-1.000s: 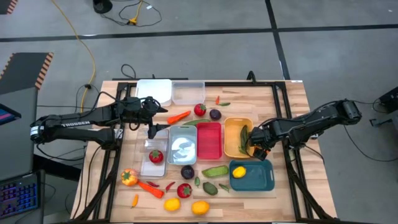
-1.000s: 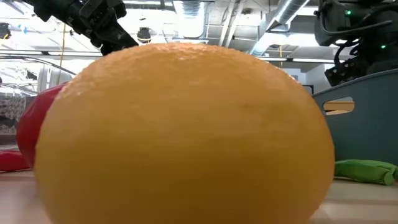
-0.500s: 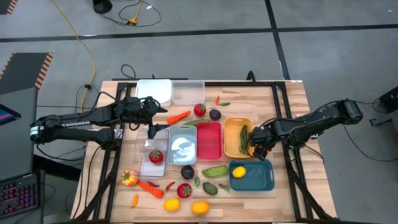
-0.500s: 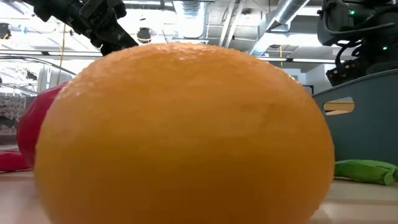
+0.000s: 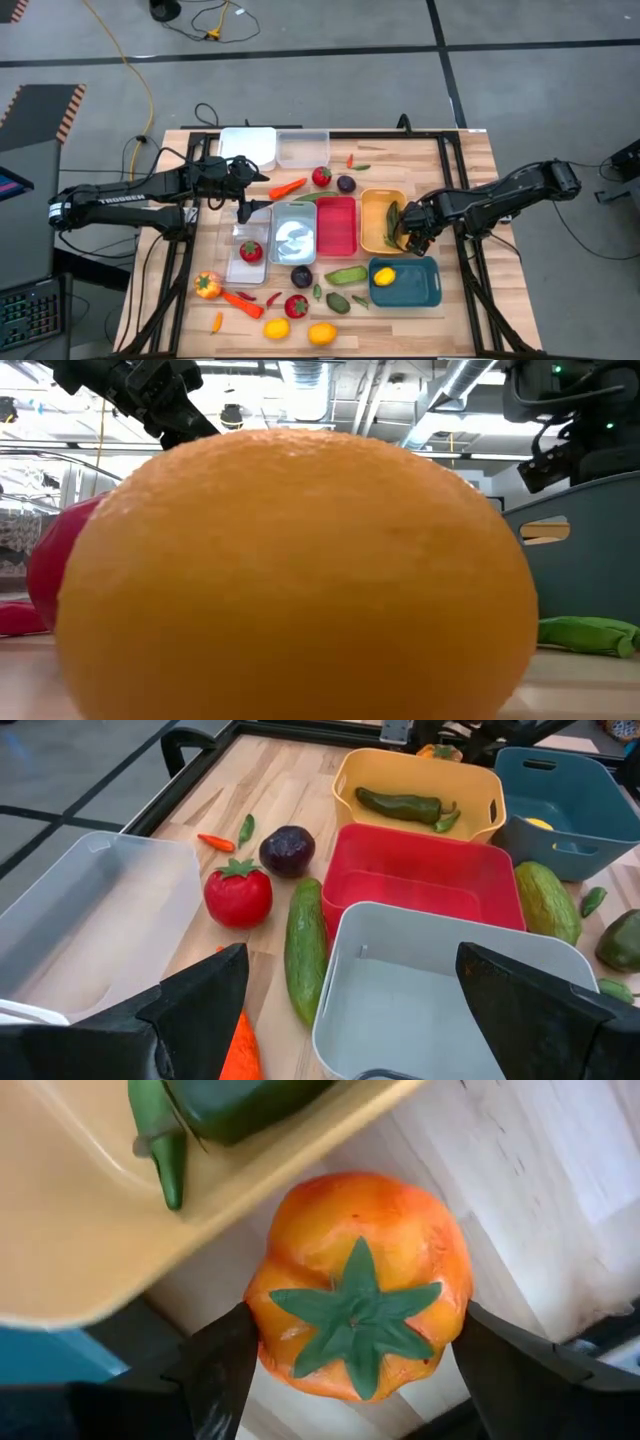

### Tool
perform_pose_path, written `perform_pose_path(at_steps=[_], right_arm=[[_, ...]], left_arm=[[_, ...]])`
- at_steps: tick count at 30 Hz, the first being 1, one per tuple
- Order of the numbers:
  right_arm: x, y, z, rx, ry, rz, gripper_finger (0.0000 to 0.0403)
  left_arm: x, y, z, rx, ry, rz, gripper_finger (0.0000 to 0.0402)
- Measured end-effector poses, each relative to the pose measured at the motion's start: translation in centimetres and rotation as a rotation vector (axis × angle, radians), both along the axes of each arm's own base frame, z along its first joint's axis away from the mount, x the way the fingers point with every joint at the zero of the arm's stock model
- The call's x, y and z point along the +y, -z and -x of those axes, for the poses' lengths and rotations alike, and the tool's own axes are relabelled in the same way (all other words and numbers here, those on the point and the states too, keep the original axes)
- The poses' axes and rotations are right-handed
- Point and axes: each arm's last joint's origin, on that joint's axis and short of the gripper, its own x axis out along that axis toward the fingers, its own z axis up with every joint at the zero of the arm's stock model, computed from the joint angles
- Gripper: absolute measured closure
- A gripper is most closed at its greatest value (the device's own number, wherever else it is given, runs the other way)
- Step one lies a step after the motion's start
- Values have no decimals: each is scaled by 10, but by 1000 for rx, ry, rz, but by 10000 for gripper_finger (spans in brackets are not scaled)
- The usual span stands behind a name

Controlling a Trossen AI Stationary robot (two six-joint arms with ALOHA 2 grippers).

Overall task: Sort produce into baskets
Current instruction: Put the orange tomato into the bottom transparent bin

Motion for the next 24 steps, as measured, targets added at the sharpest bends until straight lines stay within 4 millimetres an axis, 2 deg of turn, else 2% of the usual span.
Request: perform_pose_path(at_steps=[12, 24], right_arm=[[0, -24, 2, 61, 8, 8, 70], [0, -62, -1, 50, 9, 8, 70]], left_arm=[[0, 0, 0, 0, 0, 0, 57], [0, 0, 0, -2, 2, -5, 57]])
